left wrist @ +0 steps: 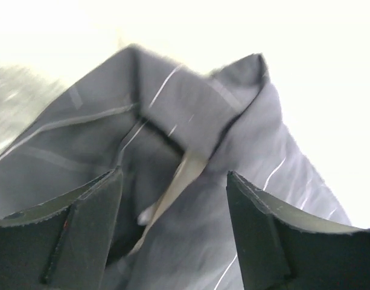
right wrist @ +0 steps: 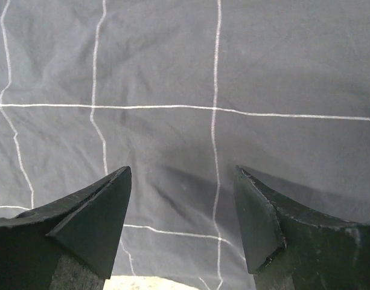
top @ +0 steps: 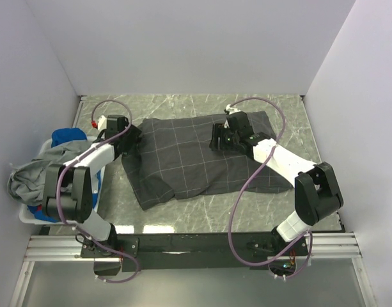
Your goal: Put the pillow into the pillowcase
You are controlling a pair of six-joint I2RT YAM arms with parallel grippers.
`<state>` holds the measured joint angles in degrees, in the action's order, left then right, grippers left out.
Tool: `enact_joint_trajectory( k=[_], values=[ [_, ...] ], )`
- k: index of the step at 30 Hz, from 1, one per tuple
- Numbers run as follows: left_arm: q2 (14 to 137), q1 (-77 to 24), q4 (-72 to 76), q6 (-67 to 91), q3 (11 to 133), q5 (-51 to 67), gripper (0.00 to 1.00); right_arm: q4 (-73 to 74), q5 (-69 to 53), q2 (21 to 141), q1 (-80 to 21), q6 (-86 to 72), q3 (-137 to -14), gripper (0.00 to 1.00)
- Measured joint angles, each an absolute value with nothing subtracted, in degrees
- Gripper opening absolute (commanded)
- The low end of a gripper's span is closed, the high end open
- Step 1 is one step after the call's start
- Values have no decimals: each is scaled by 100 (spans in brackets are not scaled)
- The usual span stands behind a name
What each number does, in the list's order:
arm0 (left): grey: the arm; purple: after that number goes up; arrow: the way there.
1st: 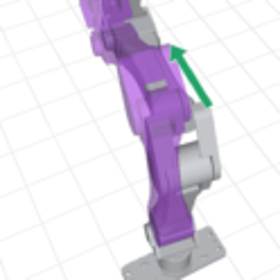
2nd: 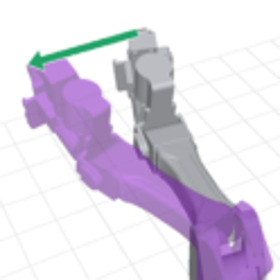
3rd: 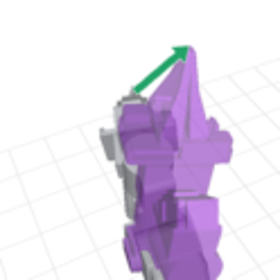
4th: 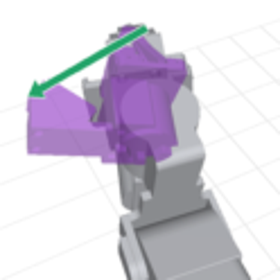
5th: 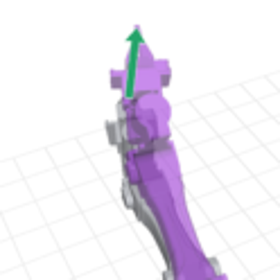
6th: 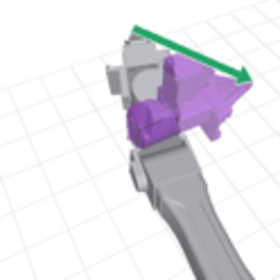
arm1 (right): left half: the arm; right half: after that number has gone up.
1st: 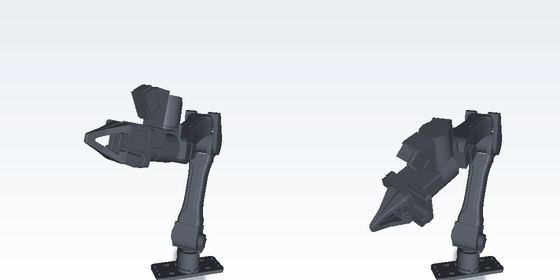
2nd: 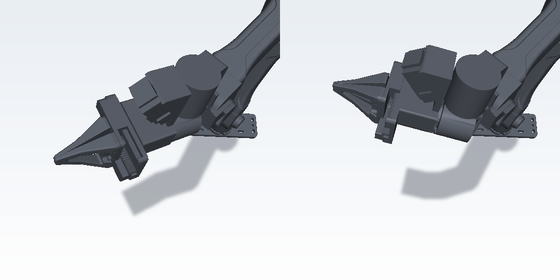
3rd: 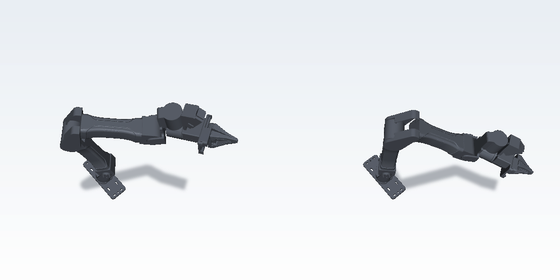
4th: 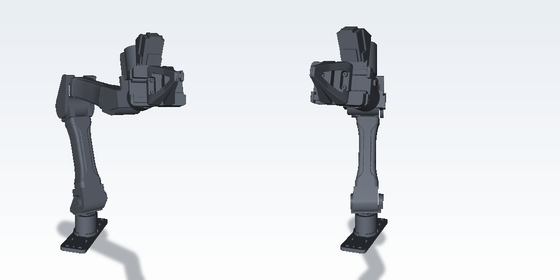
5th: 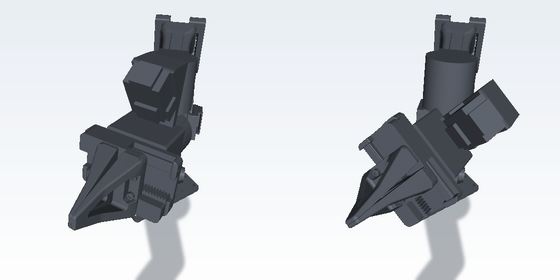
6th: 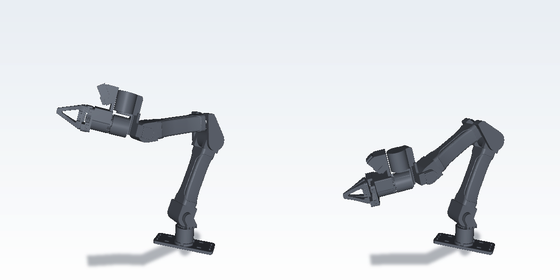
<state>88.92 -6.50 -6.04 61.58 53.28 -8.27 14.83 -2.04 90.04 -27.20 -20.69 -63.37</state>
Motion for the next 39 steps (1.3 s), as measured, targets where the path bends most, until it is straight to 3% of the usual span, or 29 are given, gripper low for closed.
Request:
enact_joint_trajectory(
  k=[8, 11, 12, 13, 16, 24, 30, 31, 33, 37, 39],
  values=[
    [9725, -506, 274, 6541, 5459, -591, 65, 1057, -473, 9059, -2132, -2213, -5927, 66],
    [9870, -506, 486, 6661, 5465, -598, 54, 928, -639, 9059, -1798, -2316, -5800, 65],
    [9909, -504, 528, 6694, 5489, -624, 47, 913, -674, 9061, -1737, -2331, -5800, 65],
    [9944, -504, 552, 6726, 5529, -644, 31, 886, -681, 9061, -1706, -2333, -5800, 64],
    [10097, -486, 607, 6729, 5769, -764, 1, 856, -694, 9061, -1643, -2331, -5800, 60],
    [10307, -158, 469, 6357, 6591, -856, 1, 784, -819, 9190, -1304, -2357, -5815, 56],
    [10986, 604, -364, 5902, 8246, 248, 1, 794, -821, 9393, -1208, -2357, -5961, 55],
    [11244, 716, -609, 5806, 8718, 523, 7, 797, -816, 9430, -1190, -2357, -6001, 55],
    [11642, 840, -913, 5671, 9325, 904, 11, 803, -803, 9504, -1149, -2357, -6093, 55],
    [12064, 950, -1330, 5450, 9804, 1474, 43, 930, -801, 9697, -980, -2362, -6392, 55],
    [12171, 998, -1500, 5317, 9968, 1627, 54, 1085, -786, 9854, -871, -2362, -6643, 56]
  ],
)
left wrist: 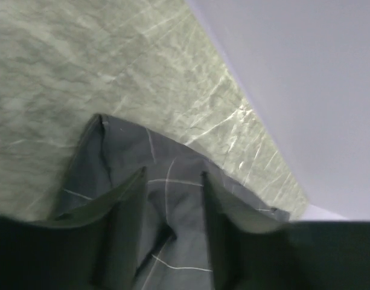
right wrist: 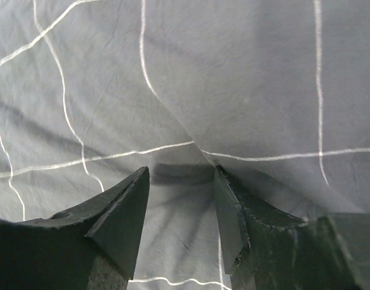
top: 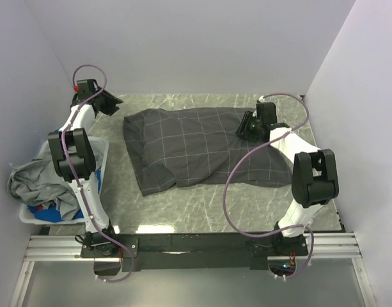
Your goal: Put the pillow into the pillowcase
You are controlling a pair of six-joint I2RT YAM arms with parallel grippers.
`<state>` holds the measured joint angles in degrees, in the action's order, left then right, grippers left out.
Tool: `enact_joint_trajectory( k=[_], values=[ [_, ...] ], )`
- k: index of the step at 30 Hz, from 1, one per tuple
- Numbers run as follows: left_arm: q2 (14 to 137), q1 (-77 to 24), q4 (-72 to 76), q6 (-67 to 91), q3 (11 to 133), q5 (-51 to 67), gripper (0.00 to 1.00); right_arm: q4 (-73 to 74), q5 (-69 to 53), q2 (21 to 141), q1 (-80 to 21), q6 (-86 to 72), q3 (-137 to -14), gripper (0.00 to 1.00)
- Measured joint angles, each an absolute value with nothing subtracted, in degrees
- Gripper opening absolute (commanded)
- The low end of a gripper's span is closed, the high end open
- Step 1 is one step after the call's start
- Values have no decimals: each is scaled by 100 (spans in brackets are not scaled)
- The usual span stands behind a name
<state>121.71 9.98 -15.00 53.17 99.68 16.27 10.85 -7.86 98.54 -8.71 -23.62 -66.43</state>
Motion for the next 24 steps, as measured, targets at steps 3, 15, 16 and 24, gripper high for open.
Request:
enact_joint_trajectory(
  k=[3, 15, 16, 24],
  values=[
    [12070, 1002, -1673, 5144, 9904, 1498, 68, 1208, -707, 9948, -773, -2362, -6834, 57],
    [8495, -757, -1111, 6099, 5253, -261, 61, 2075, 307, 9312, -1817, -2213, -7170, 65],
    [8346, -941, -1048, 6189, 4980, -357, 62, 2075, 340, 9253, -1986, -2185, -7177, 65],
    [7732, -1291, 8, 6388, 3286, -578, 67, 2036, 209, 9166, -2720, -2069, -7188, 65]
  ],
)
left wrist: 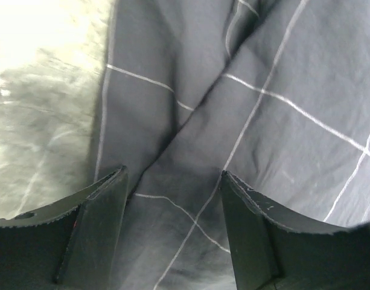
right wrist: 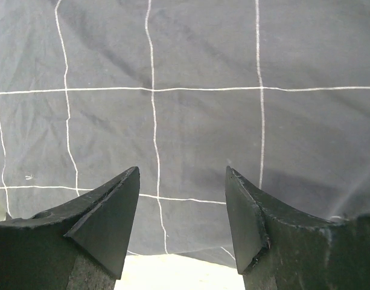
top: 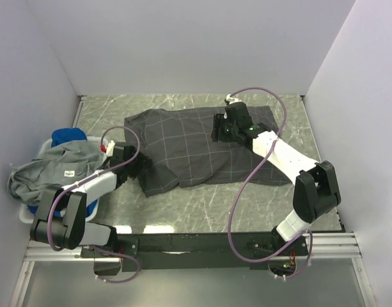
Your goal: Put the pillow into the pillowcase
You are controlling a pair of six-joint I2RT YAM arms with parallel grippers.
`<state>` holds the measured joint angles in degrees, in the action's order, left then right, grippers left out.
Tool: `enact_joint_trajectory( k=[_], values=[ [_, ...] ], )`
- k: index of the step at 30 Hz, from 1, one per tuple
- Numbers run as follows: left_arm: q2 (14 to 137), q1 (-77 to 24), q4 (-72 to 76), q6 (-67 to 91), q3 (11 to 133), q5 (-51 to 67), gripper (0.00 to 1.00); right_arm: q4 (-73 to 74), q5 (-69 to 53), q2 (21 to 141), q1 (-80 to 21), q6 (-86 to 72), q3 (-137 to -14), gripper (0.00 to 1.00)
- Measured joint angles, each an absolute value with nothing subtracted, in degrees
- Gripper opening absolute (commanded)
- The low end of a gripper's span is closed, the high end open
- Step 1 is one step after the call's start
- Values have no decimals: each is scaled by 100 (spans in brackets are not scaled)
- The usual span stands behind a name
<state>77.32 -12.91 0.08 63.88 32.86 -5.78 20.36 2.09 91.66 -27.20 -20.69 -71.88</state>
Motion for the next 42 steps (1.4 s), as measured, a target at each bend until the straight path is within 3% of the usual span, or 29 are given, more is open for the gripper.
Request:
enact_joint_trajectory(
  k=[5, 13, 20, 22, 25, 27, 37, 42],
  values=[
    [7752, -1321, 1149, 6370, 2650, -327, 58, 2010, 187, 9242, -2834, -2029, -7190, 65],
    [7800, -1321, 2307, 6294, 2438, 40, 15, 1957, 150, 9345, -2875, -1999, -7190, 65],
    [7028, -1321, 2182, 6163, 2359, 148, 1, 1903, 150, 9404, -2875, -1990, -7190, 65],
    [6777, -1321, 2027, 6119, 2359, 54, 1, 1903, 150, 9421, -2875, -1988, -7188, 65],
    [6495, -1321, 1741, 6123, 2359, -165, 42, 1879, 148, 9421, -2875, -1986, -7188, 65],
    [6434, -1321, 1555, 6130, 2359, -322, 49, 1879, 141, 9424, -2875, -1986, -7188, 65],
    [7950, -1280, 1774, 6066, 2386, -176, 53, 1868, 56, 9424, -2875, -1986, -7188, 65],
    [8103, -1114, 2217, 6012, 2401, 40, 47, 1863, 40, 9421, -2875, -1984, -7185, 65]
  ],
)
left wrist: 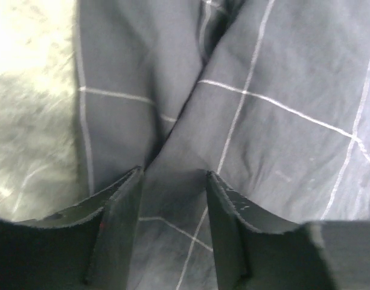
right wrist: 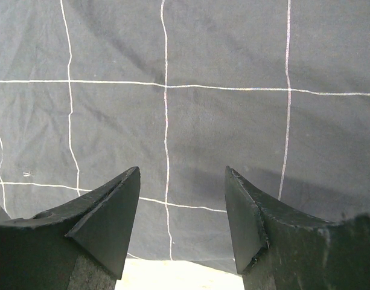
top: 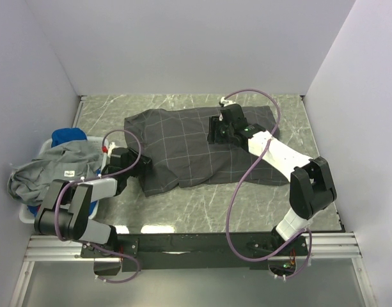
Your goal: Put the pillow into the pillowcase
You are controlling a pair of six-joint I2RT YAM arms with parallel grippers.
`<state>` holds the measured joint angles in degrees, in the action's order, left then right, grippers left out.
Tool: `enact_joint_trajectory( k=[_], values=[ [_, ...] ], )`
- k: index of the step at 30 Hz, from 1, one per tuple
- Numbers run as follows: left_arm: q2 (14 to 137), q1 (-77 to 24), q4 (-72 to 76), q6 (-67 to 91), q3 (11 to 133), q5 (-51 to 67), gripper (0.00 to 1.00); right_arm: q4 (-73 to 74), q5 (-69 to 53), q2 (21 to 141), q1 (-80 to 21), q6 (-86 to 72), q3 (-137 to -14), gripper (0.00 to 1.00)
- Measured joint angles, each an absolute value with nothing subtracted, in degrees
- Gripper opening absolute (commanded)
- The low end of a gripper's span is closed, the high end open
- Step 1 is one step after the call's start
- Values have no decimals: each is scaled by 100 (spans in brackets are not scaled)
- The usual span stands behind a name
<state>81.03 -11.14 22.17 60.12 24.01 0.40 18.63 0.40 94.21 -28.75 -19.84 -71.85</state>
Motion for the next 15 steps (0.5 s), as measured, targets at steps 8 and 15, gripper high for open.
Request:
enact_joint_trajectory(
  k=[8, 15],
  values=[
    [8204, -1090, 2587, 5913, 2403, 375, 11, 1839, 38, 9424, -2875, -1986, -7155, 65],
    [8064, -1090, 2521, 5802, 2403, 493, 1, 1837, 38, 9424, -2875, -1986, -7155, 65]
  ],
)
